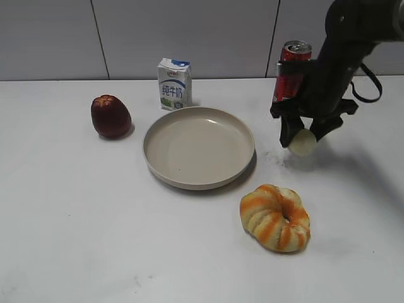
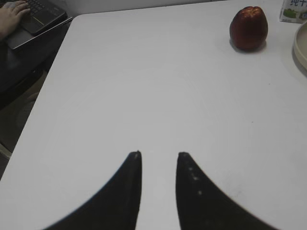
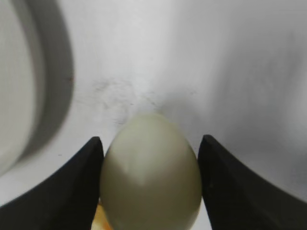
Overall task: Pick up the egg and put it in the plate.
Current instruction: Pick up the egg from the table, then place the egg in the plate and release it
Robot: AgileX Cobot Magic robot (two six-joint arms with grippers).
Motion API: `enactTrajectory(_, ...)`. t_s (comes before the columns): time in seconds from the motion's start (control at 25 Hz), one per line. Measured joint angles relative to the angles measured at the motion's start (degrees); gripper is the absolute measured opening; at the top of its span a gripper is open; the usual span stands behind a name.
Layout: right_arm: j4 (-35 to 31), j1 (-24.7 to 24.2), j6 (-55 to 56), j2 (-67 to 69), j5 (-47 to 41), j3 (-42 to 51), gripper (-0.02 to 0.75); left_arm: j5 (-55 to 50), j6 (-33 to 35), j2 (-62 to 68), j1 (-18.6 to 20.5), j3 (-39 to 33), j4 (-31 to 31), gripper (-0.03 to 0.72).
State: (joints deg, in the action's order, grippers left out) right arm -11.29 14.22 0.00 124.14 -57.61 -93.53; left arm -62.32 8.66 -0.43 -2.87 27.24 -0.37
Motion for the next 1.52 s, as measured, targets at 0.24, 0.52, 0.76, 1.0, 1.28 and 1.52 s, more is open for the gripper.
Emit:
enactTrajectory(0.24, -0.56, 7.94, 0.00, 0.02, -3.99, -13.18, 0.442, 0.00, 0.00, 0.00, 0.00, 0.00, 0.00, 0.190)
enactTrajectory(0.52, -0.02, 17.77, 0.00, 0.38, 0.34, -17.19, 0.442, 0.00, 0.00, 0.00, 0.00, 0.00, 0.00, 0.190)
enactTrajectory(0.76, 1.37, 19.75, 0.00, 5.79, 0.78, -17.26, 0.442, 0.00, 0.00, 0.00, 0.00, 0.00, 0.00, 0.190)
enactTrajectory(1.0, 1.79, 19.75, 0.00, 11.21, 0.89, -17.26, 0.442, 0.00, 0.00, 0.00, 0.00, 0.00, 0.00, 0.190)
enactTrajectory(1.28, 1.81, 19.79, 0.00, 12.66, 0.89, -17.26, 0.531, 0.00, 0.00, 0.00, 0.00, 0.00, 0.00, 0.190)
enactTrajectory(1.52, 4.28, 19.10, 0.00, 9.86, -1.77, -17.32, 0.615, 0.00, 0.00, 0.00, 0.00, 0.00, 0.00, 0.190)
